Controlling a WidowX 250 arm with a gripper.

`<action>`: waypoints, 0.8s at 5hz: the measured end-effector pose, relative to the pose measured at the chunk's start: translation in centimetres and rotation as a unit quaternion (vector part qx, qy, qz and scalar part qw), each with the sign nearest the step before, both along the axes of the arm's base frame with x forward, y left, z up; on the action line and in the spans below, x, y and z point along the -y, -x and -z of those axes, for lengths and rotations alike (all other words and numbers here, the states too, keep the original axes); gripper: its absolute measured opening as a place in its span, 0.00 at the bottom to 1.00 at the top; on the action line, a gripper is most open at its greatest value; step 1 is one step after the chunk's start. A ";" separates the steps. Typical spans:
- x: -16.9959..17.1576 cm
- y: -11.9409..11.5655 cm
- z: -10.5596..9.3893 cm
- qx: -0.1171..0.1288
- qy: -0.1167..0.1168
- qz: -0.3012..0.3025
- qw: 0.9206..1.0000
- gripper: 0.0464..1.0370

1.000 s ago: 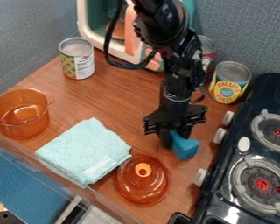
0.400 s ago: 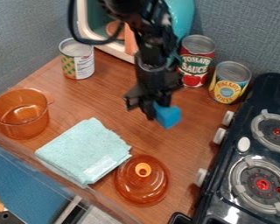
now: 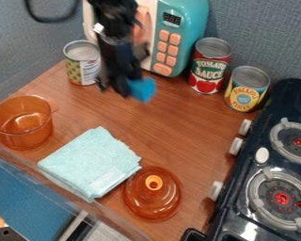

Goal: Move the blue object to the left near the wall

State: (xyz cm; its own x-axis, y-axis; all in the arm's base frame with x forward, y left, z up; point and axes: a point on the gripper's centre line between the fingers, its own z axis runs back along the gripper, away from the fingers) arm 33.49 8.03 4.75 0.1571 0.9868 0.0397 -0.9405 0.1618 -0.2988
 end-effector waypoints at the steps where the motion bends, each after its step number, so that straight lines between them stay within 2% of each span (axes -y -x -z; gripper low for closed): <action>1: -3.5 2.5 -0.9 0.021 -0.009 -0.065 0.998 0.28; 2: -6.5 4.7 -0.6 0.008 -0.018 -0.126 0.992 0.28; 3: -8.9 6.0 1.2 -0.019 -0.029 -0.188 0.982 0.28; 4: -10.4 5.4 1.9 -0.039 -0.034 -0.211 0.976 0.28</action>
